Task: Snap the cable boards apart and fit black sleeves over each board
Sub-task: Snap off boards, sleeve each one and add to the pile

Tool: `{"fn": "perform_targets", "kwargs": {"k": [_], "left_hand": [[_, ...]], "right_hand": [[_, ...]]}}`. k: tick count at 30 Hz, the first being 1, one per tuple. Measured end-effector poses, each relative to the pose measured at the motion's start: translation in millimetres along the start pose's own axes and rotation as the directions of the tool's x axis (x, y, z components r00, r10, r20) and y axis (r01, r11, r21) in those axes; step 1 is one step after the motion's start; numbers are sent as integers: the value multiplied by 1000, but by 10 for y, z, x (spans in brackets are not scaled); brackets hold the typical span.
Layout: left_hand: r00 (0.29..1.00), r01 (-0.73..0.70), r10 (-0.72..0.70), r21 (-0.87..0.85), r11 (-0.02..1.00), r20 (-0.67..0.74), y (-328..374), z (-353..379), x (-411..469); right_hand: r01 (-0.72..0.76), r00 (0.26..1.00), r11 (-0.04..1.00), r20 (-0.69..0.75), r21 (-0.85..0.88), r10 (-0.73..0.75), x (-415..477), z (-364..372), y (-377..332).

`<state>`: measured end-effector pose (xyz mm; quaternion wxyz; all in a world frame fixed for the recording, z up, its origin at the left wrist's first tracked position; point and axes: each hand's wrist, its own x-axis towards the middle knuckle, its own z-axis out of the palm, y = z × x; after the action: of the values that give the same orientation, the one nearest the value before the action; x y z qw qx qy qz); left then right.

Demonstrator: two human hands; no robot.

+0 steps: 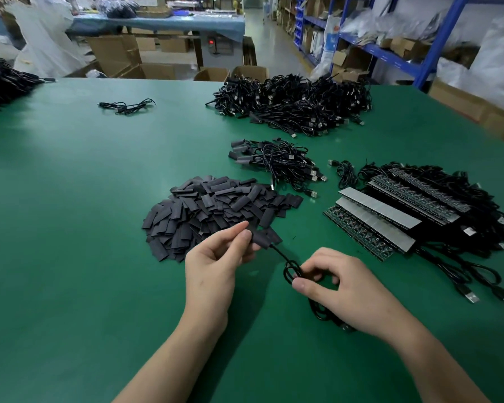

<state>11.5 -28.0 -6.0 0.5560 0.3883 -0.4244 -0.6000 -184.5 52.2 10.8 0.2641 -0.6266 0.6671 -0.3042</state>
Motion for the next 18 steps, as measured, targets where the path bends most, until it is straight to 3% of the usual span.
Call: {"fn": "perform_targets", "kwargs": {"k": [4,10,14,18], "left_hand": [[999,23,-25,-76,997,-37,18,-27,32],[1000,2,-3,-84,996,-3,27,-30,45],[998,-31,29,19,999,64,15,3,7],[978,-93,35,285,954,204,-2,-31,-41]], "right_hand": [[2,1000,999,0,-32,-1,-1,57,-18],[-54,985,982,-152,180,82,156,-15,-134],[8,952,999,-304,-42,-20,779,-310,-434],[7,948,975,-310,-221,-77,1696,-728,-818]]}}
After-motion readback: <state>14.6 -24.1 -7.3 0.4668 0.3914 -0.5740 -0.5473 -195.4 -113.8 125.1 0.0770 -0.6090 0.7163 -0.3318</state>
